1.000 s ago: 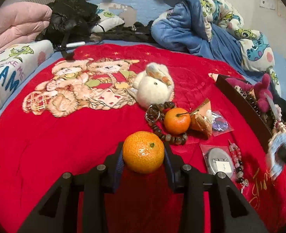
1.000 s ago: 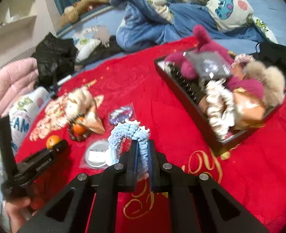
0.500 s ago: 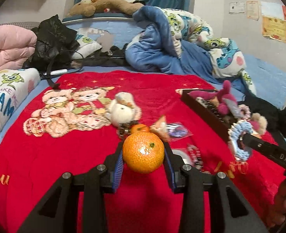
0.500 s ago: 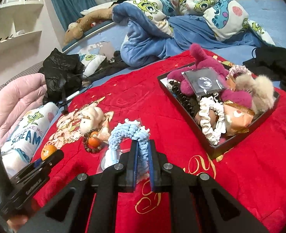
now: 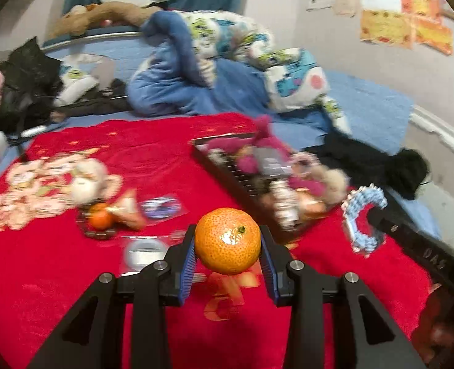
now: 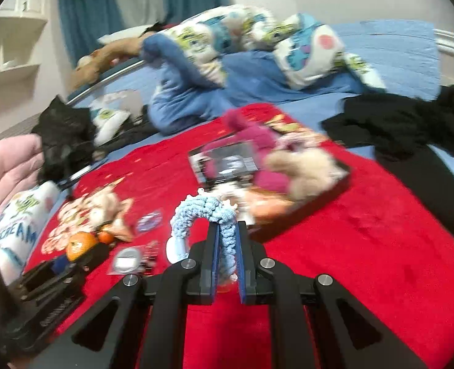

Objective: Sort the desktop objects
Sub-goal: 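Carry the orange in the left tool and scrunchie in the right tool to the tray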

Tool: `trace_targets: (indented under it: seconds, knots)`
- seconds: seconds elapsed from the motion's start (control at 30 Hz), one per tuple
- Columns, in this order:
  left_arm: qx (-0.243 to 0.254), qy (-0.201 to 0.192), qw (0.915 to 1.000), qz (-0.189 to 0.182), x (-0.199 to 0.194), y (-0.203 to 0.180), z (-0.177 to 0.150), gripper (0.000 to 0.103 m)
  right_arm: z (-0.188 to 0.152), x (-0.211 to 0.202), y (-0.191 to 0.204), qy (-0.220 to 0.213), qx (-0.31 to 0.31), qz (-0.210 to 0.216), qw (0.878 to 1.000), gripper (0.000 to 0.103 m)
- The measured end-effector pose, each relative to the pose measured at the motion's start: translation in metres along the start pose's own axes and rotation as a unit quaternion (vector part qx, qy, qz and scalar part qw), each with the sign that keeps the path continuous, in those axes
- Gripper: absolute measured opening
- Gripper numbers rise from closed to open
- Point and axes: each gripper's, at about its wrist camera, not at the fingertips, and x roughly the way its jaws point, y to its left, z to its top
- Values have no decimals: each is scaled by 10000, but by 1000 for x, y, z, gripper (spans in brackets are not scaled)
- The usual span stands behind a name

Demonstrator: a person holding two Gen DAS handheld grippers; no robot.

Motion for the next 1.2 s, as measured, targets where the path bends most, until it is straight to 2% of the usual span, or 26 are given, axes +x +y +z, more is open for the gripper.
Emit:
trace_targets:
  seconds: [0.07, 0.13, 0.2, 0.3, 0.43, 0.53, 0.6, 0.7, 0.83, 1.0, 1.2]
  knots:
    - [-55, 76, 9999, -118, 6, -19, 2, 39, -2, -12, -18, -142, 41, -169, 9997, 11]
    - [99, 50, 9997, -201, 9, -43, 0, 39, -6, -23, -40, -249, 207, -267, 9991, 11]
    - [254, 74, 9993, -255, 10, -62, 0, 39, -9, -29, -58, -73, 388, -489, 9980, 11]
    - [376, -13, 9983, -449, 8, -80, -2, 39, -6, -44, -75, -195, 481, -717, 9961, 11]
    - [416, 12, 9981, -460, 12, -88, -7, 39, -12, -43, -93, -456, 1101, -511, 9916, 12]
    - [296, 109, 9984, -476, 23, -89, -7, 39, -13, -25, -85, -217, 735, -481, 9959, 12]
    - [228, 112, 9989, -394, 30, -85, -7, 39, -12, -28, -83, -401, 668, -424, 9961, 12]
    - [29, 224, 9989, -419, 39, -80, -7, 39, -10, -23, -82, -311, 762, -282, 9962, 12]
    - [181, 215, 9994, -210, 43, -83, -9, 39, -10, -14, -79, -241, 635, -266, 9973, 12]
    - [253, 221, 9994, -127, 47, -86, -9, 39, -10, -6, -80, -182, 298, -262, 9990, 12]
    - [268, 263, 9993, -91, 56, -91, -6, 39, -6, 5, -92, -125, 450, -117, 9988, 12]
